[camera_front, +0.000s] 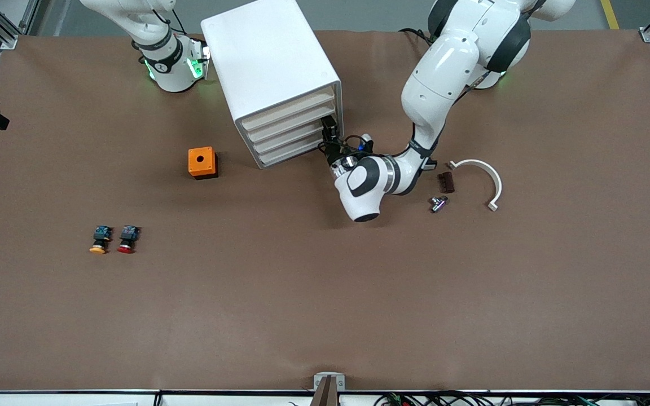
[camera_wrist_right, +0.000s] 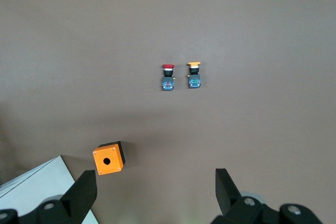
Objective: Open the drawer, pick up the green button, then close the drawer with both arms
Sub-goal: 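Grasp the drawer front with the left gripper and pull it open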
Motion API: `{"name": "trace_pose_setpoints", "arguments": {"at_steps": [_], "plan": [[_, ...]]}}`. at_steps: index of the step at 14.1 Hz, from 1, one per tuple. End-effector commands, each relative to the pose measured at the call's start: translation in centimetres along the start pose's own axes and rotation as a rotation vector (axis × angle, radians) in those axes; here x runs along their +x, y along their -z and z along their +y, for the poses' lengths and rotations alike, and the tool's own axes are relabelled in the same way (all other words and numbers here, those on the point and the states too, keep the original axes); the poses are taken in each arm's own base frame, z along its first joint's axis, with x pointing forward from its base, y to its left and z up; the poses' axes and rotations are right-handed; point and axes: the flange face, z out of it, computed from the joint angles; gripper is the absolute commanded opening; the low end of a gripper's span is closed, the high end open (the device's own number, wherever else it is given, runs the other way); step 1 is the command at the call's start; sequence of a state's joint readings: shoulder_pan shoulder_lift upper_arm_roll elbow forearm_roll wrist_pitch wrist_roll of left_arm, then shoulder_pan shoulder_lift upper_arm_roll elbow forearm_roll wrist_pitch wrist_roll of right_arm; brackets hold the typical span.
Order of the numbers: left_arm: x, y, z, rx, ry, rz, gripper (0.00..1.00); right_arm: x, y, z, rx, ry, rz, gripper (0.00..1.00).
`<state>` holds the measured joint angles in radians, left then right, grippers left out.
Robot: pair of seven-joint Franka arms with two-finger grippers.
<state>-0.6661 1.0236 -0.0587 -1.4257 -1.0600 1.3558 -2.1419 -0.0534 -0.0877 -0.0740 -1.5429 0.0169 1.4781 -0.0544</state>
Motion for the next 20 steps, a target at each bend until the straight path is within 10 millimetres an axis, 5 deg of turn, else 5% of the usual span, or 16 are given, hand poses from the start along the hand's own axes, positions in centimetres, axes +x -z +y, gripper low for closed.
{"name": "trace_pose_setpoints", "arguments": {"at_steps": [1, 3, 6, 9, 11, 14, 20], "plan": [[0.3, 0.3, 0.7, 0.028, 0.024, -0.018, 0.17, 0.0, 0.1, -0.4, -0.001, 0.019, 0.003, 1.00], [0.6, 0.8, 1.1, 0.033, 0.027, -0.034, 0.10, 0.9, -0.7, -1.8, -0.006, 0.037, -0.013, 1.00], [0.9, 2.1, 1.0, 0.028, 0.027, -0.056, 0.10, 1.1, -1.0, -1.1, -0.006, 0.034, -0.020, 1.00], [1.8, 5.0, 0.8, 0.028, 0.026, -0.114, 0.11, 4.4, -6.1, -0.1, -0.051, 0.025, -0.102, 1.00], [2.4, 7.1, 0.6, 0.019, 0.020, -0.156, 0.13, 5.1, -6.5, 0.0, -0.077, 0.036, -0.106, 1.00], [3.5, 11.2, 0.4, -0.021, 0.008, -0.230, 0.13, 6.4, -9.9, -0.2, -0.108, 0.046, -0.176, 1.00], [6.2, 18.2, 0.0, -0.092, -0.018, -0.360, 0.17, 5.6, -10.0, -2.9, 0.010, -0.138, -0.212, 1.00]]}}
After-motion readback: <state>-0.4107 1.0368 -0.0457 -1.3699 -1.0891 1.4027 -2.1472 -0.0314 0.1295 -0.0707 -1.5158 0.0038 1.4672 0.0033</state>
